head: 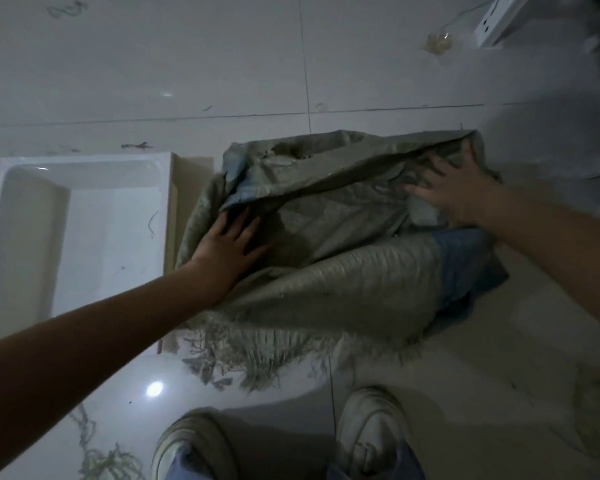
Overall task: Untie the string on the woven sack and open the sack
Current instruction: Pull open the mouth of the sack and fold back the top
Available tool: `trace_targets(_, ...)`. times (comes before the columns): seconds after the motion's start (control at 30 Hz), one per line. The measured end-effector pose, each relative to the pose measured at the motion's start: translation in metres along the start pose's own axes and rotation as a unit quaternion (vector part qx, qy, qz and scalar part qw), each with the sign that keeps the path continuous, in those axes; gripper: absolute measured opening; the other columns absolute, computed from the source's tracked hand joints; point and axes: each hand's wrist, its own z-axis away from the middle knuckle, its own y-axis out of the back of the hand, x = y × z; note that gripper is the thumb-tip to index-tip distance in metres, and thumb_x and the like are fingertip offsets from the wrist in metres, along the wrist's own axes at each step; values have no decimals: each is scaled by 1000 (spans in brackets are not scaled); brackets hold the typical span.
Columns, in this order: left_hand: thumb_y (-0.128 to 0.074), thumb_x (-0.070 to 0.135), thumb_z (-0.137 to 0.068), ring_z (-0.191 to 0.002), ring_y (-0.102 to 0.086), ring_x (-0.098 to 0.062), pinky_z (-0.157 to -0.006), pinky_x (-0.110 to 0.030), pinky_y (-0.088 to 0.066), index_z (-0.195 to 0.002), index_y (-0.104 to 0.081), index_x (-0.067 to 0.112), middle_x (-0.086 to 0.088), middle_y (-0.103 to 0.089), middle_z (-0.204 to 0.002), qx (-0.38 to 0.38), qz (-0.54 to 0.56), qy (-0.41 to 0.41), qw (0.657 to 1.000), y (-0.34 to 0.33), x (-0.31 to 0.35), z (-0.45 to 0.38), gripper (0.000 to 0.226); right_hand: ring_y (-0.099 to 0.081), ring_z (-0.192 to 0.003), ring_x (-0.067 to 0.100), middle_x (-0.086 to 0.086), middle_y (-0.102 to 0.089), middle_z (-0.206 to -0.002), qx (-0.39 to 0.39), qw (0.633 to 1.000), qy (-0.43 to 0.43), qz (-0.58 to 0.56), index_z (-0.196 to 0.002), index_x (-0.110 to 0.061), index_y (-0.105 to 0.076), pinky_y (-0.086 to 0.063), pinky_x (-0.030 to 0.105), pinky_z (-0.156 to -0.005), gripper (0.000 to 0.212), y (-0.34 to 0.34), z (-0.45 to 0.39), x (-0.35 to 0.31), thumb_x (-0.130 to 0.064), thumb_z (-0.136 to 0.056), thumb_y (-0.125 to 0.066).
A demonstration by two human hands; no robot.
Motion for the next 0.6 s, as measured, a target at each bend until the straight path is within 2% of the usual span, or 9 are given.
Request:
trace_targets(0.2,-49,35,-92,-144,17,-42,-116,-56,9,-151,8,30,-19,19,-157,-59,26,10,998,-11,-4,17,82,2,-147,32,7,1,-161,-36,998,-8,59,-151,-31,-7,-1,63,-112,73,4,7,20,-37,-92,-50)
trace_targets(0.3,-38,33,-97,-145,-5,-42,-114,-56,-12,-151,7,25,-19,13,-158,-79,54,37,995,6,19,21,71,-21,-142,29,8,-29,-152,-32,999,4,-26,-147,-26,-26,-9,60,-113,65,27,17,3,-47,-90,-48)
trace_targets(0.37,-23,18,-95,-127,-43,-38,-100,-44,-37,-149,-19,13,-24,-23,-151,16,74,27,997,22,32,18,54,-46,-124,25,6,-54,-132,29,994,17,-107,-131,-21,-50,-23,47,-110,45,54,31,-24,-42,-91,-44)
trace_targets(0.43,-25,15,-83,-92,-64,-28,-78,-31,-48,-116,-63,11,-13,-65,-109,172,56,-8,984,36,33,7,51,-55,-112,24,4,-63,-122,122,966,68,-218,-120,-21,-58,-36,37,-99,39,80,49,-57,-40,-94,-37)
trace_targets(0.47,-29,17,-81,-86,-66,-25,-76,-29,-49,-102,-70,14,-8,-69,-96,224,34,-17,974,41,32,0,46,-55,-114,23,2,-61,-125,141,940,110,-289,-126,-24,-55,-40,37,-98,43,90,59,-75,-45,-94,-35)
trace_targets(0.5,-32,18,-85,-97,-64,-26,-86,-31,-48,-106,-68,15,-9,-68,-104,240,10,-29,970,44,28,-10,43,-52,-120,21,0,-57,-131,134,916,157,-344,-134,-28,-47,-41,37,-99,49,97,68,-91,-53,-93,-36)
trace_targets(0.53,-32,22,-92,-121,-52,-30,-105,-38,-37,-126,-56,14,-14,-58,-127,252,-22,-27,967,46,22,-24,42,-48,-125,20,-1,-52,-137,117,903,198,-362,-140,-30,-38,-40,38,-101,59,99,76,-105,-60,-89,-37)
trace_targets(0.57,-32,29,-97,-140,-30,-33,-117,-44,-17,-144,-34,14,-18,-36,-148,199,-41,-8,979,45,15,-37,49,-44,-128,21,-1,-48,-140,94,908,224,-342,-144,-30,-31,-38,38,-102,70,97,81,-116,-67,-85,-39)
trace_targets(0.6,-34,37,-97,-147,-8,-35,-119,-47,-1,-151,-13,16,-18,-13,-158,161,-63,30,984,47,4,-45,61,-40,-131,22,0,-43,-144,72,920,234,-305,-147,-29,-25,-36,40,-104,80,90,84,-127,-72,-81,-40)
